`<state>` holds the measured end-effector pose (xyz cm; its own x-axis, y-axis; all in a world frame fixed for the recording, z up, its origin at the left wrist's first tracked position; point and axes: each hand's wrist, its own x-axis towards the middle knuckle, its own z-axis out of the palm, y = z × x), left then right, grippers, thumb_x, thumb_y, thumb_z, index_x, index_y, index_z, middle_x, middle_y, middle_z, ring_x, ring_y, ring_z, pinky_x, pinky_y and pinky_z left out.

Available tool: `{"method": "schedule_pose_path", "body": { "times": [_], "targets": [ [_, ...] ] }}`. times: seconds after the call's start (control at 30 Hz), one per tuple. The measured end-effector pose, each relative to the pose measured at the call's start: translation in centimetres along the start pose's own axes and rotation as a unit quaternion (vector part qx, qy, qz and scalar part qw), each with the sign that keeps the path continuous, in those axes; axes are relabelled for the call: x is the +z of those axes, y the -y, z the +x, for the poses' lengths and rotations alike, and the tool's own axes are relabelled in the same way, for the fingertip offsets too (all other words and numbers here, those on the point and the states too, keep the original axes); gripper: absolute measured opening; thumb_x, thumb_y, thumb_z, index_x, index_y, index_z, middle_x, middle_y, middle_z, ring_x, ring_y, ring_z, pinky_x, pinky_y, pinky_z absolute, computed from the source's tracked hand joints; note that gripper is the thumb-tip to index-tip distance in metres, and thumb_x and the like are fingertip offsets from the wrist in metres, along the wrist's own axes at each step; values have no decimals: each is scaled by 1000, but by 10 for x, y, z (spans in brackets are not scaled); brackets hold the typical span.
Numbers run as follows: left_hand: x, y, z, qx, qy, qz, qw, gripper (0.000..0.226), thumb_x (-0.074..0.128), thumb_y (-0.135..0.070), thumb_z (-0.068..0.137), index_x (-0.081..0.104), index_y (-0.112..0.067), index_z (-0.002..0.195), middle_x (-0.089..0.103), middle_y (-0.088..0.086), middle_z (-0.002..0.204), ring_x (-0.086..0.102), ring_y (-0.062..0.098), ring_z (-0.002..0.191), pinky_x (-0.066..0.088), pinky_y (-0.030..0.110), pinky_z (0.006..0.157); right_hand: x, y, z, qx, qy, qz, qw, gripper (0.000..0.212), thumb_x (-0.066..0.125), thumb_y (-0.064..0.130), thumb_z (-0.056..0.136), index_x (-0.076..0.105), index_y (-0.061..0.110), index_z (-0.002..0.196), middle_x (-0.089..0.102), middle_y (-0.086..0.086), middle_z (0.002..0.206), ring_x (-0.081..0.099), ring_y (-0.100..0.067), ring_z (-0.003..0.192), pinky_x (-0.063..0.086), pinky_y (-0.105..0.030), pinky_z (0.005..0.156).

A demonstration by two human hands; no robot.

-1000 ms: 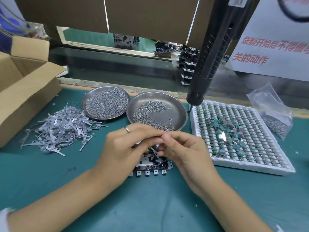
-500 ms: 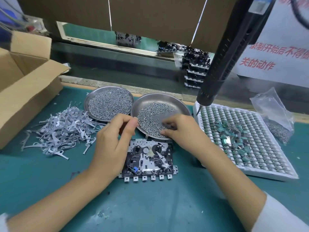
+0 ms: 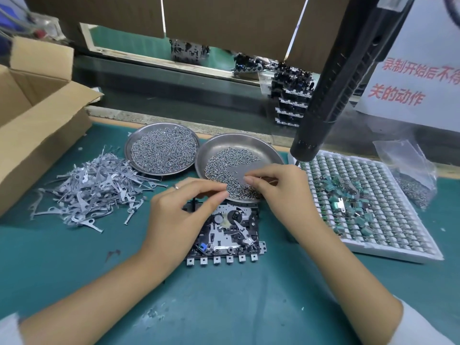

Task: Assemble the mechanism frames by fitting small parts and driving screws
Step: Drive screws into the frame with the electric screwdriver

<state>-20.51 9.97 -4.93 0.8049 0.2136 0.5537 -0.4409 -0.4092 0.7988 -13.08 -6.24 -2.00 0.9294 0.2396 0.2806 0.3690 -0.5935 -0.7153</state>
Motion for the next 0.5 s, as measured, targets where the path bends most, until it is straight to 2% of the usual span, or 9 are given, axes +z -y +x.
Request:
{"method": "schedule_pose_path", "body": {
  "times": [0.03,0.1,0.2,0.33,0.5],
  "targets": [
    [0,0,0,-12,-1,-18,1000,16,72,-21,76,73,-23,91,72,-11,86,66,5,82,51,21,80,-1,0,-2,4,4,24,1000,7,71,15,84,78,14,87,62,22,68,59,3,66,45,-8,65],
    [1,0,0,-30,-2,-45,999,17,72,-24,74,71,-29,90,72,-12,84,67,7,81,51,21,80,-1,4,-8,29,26,119,992,8,71,17,84,76,22,81,68,14,67,60,-1,65,52,-19,65],
    [0,0,1,-27,-5,-55,998,14,73,-22,73,71,-30,85,71,-13,85,66,7,80,50,19,78,0,13,-21,69,83,294,950,8,69,19,81,76,23,78,72,-1,71,61,-8,61,51,-21,59],
    [-1,-1,3,-43,-5,-91,995,12,70,-20,75,69,-29,83,69,-12,84,63,3,79,48,15,74,4,20,-32,93,148,358,917,15,62,11,86,75,19,81,72,3,70,61,-6,61,52,-17,60],
    [0,-3,4,-20,16,-84,996,11,72,-17,74,68,-26,80,67,-5,87,61,4,83,45,15,79,3,22,-34,104,143,396,901,13,63,18,78,74,13,82,70,-1,71,60,-9,62,53,-20,61]
  ]
}}
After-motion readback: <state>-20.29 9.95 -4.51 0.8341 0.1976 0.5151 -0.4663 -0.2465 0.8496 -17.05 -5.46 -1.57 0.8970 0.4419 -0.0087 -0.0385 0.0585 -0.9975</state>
